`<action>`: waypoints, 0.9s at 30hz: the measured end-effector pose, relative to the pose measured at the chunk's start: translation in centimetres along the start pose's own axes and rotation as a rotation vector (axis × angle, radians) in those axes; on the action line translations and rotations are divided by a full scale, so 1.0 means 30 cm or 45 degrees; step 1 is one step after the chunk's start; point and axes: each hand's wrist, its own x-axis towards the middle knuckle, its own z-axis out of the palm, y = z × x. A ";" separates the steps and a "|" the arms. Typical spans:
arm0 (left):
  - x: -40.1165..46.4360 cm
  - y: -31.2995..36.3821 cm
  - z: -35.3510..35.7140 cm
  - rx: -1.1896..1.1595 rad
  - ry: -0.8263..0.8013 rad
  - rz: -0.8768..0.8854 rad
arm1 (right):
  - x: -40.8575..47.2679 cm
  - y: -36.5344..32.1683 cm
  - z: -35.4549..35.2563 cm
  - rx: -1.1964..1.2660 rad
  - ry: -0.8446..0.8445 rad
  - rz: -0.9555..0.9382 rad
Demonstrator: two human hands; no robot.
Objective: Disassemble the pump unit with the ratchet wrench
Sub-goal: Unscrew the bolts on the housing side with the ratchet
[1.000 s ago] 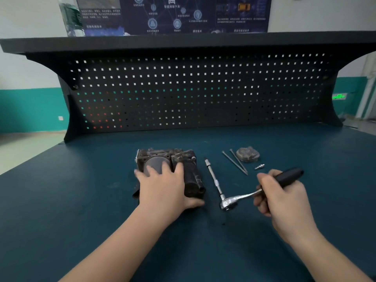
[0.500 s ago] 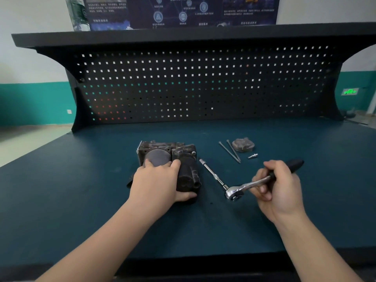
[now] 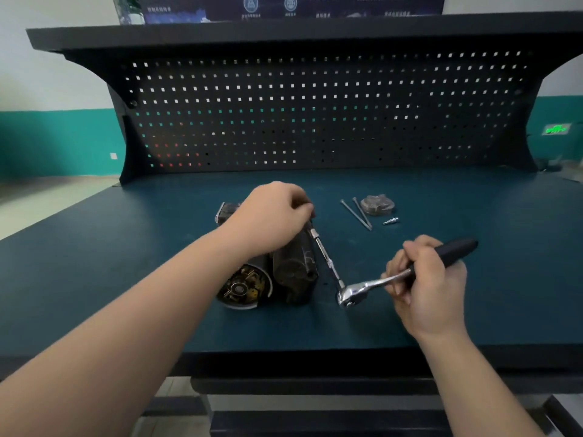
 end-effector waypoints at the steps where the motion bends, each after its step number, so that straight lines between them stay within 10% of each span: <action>1: 0.000 0.015 0.024 0.050 -0.029 -0.019 | -0.021 0.006 -0.004 -0.045 -0.015 -0.035; 10: -0.066 0.093 0.207 0.445 -0.008 -0.204 | -0.038 0.007 0.040 -0.308 -0.049 -0.156; 21: -0.122 -0.094 0.112 0.391 -0.288 0.617 | -0.028 -0.010 0.034 -0.210 -0.025 -0.041; 27: -0.145 -0.102 0.161 0.564 0.101 0.830 | -0.019 0.003 0.036 -0.136 -0.020 -0.037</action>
